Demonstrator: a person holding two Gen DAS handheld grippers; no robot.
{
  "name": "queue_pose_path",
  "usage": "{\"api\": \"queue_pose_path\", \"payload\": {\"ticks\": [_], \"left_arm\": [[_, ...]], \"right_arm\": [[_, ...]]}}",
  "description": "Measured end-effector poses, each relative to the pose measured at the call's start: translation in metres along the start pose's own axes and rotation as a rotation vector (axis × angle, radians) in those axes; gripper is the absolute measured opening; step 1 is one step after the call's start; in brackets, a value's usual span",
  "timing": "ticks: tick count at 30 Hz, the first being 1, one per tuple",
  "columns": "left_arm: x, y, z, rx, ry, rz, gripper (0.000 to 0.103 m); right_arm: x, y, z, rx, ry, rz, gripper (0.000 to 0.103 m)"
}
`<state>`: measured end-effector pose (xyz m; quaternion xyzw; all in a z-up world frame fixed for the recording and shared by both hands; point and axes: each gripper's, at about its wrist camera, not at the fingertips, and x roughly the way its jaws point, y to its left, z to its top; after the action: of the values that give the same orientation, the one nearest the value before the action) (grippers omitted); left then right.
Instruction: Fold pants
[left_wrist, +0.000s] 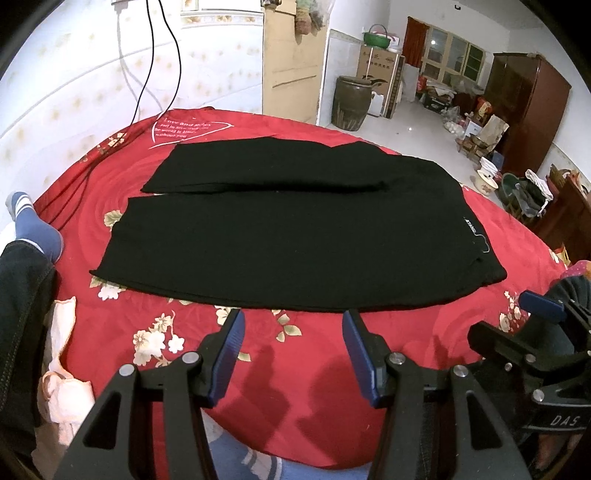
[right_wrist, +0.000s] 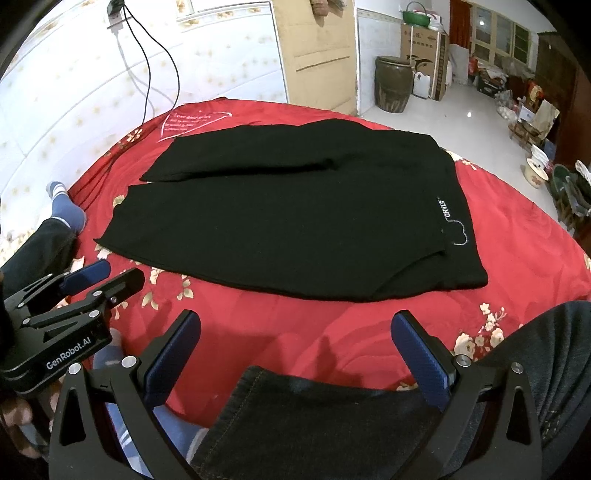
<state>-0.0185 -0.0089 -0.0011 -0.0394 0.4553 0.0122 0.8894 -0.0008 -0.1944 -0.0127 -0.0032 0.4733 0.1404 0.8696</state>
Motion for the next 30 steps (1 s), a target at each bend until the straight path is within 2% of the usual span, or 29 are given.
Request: {"api": "queue_pose_path", "payload": {"ticks": [30], "left_arm": [[0.011,-0.005,0.000,0.020,0.011,0.002,0.058]], "right_arm": [[0.014,-0.007,-0.002,0.014,0.015,0.018,0.103]]}}
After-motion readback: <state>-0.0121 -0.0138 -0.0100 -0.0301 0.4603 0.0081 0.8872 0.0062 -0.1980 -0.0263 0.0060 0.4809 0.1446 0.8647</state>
